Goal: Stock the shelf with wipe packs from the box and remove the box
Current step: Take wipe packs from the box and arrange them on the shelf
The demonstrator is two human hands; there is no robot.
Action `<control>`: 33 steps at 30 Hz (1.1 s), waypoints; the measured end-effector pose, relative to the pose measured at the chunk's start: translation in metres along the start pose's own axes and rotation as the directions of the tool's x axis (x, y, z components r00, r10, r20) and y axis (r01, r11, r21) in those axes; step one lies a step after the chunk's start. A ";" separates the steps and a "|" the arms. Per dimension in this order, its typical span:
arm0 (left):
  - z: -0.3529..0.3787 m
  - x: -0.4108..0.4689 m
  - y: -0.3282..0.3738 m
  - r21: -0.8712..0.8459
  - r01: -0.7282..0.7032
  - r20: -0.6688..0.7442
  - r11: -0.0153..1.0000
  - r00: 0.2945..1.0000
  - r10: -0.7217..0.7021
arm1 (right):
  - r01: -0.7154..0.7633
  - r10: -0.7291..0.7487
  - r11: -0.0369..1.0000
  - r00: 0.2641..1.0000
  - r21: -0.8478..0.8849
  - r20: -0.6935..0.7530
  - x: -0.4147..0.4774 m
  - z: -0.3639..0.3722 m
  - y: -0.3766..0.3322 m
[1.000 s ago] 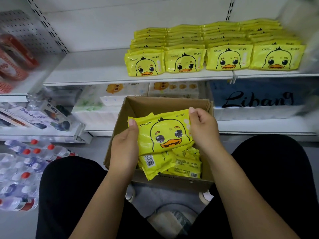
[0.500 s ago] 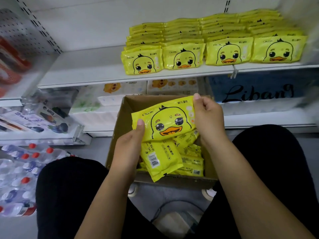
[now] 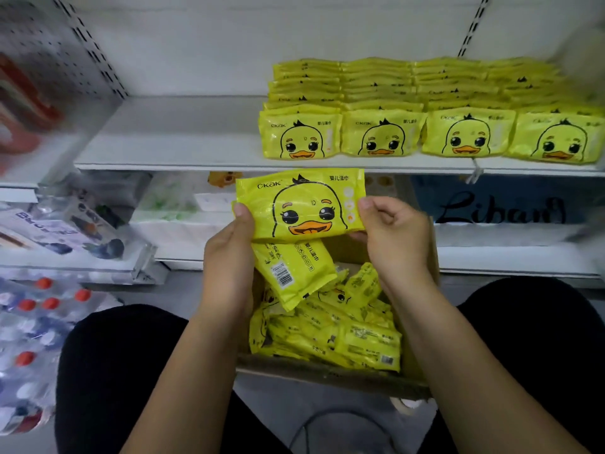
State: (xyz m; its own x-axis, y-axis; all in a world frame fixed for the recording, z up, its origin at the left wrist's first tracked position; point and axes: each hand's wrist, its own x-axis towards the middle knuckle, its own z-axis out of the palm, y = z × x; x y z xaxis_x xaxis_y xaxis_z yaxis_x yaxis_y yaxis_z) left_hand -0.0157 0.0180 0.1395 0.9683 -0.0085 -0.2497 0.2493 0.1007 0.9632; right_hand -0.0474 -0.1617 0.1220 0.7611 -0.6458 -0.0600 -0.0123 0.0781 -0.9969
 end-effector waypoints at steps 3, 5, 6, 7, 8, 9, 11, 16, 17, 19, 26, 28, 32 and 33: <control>-0.008 0.038 0.014 -0.013 0.006 0.039 1.000 0.999 -0.006 | -0.005 0.005 1.000 0.999 -0.006 -0.045 0.022 0.021 -0.010; -0.011 0.061 0.024 -0.009 -0.009 0.063 1.000 0.998 0.010 | -0.011 0.012 1.000 0.998 0.019 -0.059 0.036 0.036 -0.019; -0.011 0.070 0.031 0.001 -0.020 0.071 1.000 0.997 0.020 | -0.014 0.016 0.999 0.998 0.030 -0.056 0.043 0.043 -0.024; -0.011 0.080 0.038 0.009 -0.030 0.070 1.000 0.997 0.029 | -0.017 0.018 1.000 0.999 0.024 -0.046 0.049 0.049 -0.028; -0.011 0.090 0.044 0.019 -0.048 0.074 0.999 0.996 0.047 | -0.018 0.017 1.000 0.999 -0.004 -0.030 0.056 0.056 -0.031; -0.012 0.100 0.048 0.035 -0.077 0.089 0.996 0.993 0.073 | -0.005 0.004 0.998 1.000 -0.062 -0.013 0.063 0.061 -0.034; -0.014 0.117 0.054 0.059 -0.126 0.126 0.990 0.985 0.117 | 0.074 -0.069 0.962 0.997 -0.263 0.028 0.079 0.069 -0.038; -0.025 0.151 0.046 0.092 -0.198 0.167 0.976 0.969 0.181 | 0.403 -0.234 0.728 0.906 -0.554 0.352 0.107 0.093 -0.059; -0.026 0.155 0.046 0.114 -0.219 0.172 0.969 0.965 0.198 | 0.454 -0.194 0.668 0.871 -0.590 0.451 0.112 0.100 -0.066; -0.029 0.161 0.051 0.138 -0.259 0.184 0.956 0.955 0.232 | 0.517 -0.042 0.571 0.794 -0.638 0.606 0.122 0.118 -0.082; -0.043 0.196 0.068 -0.068 -0.255 0.075 0.964 0.963 0.260 | 0.508 0.198 0.620 0.636 -0.598 0.746 0.168 0.186 -0.114; -0.047 0.207 0.070 -0.135 -0.228 -0.040 0.964 0.974 0.224 | 0.511 0.181 0.611 0.652 -0.604 0.736 0.181 0.208 -0.117; -0.061 0.227 0.062 -0.211 -0.197 -0.298 0.957 0.946 0.129 | 0.539 0.068 0.546 0.734 -0.641 0.676 0.217 0.252 -0.119; -0.065 0.232 0.058 -0.218 -0.177 -0.337 0.960 0.937 0.097 | 0.531 0.044 0.548 0.753 -0.646 0.657 0.228 0.263 -0.118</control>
State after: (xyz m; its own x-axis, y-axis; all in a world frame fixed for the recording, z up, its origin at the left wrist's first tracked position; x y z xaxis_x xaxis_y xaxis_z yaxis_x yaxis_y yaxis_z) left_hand 0.2223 0.0862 0.1310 0.9254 0.3366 -0.1744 0.0638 0.3151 0.9469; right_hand 0.2985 -0.1185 0.2395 0.9984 0.0161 -0.0549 -0.0209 -0.7907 -0.6118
